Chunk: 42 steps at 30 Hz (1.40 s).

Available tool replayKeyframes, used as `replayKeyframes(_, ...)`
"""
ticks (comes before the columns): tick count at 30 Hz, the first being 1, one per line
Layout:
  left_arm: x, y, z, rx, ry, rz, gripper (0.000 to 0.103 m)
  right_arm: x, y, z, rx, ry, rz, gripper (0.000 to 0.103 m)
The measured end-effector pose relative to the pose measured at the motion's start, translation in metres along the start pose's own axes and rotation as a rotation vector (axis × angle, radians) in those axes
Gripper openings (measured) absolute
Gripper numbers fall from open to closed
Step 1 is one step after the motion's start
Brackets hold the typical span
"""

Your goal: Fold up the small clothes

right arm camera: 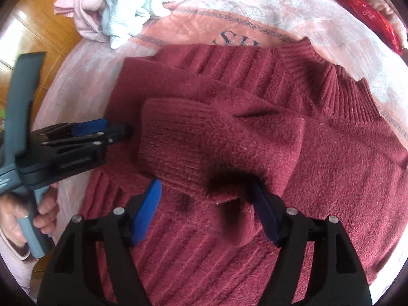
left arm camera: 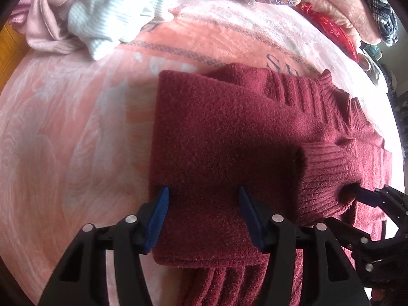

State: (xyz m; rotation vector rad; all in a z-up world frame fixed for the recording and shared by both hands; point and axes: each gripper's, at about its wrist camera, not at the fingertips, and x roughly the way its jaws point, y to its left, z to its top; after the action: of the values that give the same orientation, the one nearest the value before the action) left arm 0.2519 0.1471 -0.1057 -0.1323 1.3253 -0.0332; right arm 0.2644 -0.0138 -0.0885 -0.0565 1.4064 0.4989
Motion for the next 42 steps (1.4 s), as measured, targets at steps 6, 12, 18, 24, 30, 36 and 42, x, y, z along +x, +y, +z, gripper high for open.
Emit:
replayKeyframes(6, 0.003, 0.001, 0.001, -0.002, -0.003, -0.003, 0.059, -0.011, -0.010, 0.000, 0.017, -0.060, -0.016, 0.018)
replayKeyframes(12, 0.002, 0.001, -0.002, 0.007, -0.012, 0.002, 0.059, -0.032, -0.071, -0.023, 0.275, -0.103, 0.172, 0.010)
replayKeyframes(18, 0.004, -0.004, -0.002, 0.026, -0.021, 0.029, 0.062, -0.041, -0.135, -0.056, 0.462, -0.034, 0.178, 0.039)
replayKeyframes(24, 0.008, -0.007, -0.002, 0.018, -0.021, 0.052, 0.065, -0.086, -0.145, -0.054, 0.366, -0.101, -0.033, 0.051)
replayKeyframes(30, 0.002, -0.013, -0.002, 0.000, -0.038, 0.067, 0.066, -0.095, -0.134, -0.043, 0.332, -0.130, -0.032, 0.066)
replayKeyframes(36, 0.006, -0.017, -0.002, 0.011, -0.044, 0.051, 0.069, -0.121, -0.170, -0.064, 0.444, -0.156, -0.159, 0.066)
replayKeyframes(42, 0.007, -0.016, -0.002, 0.011, -0.046, 0.054, 0.070, -0.114, -0.200, -0.075, 0.529, -0.156, 0.029, 0.068)
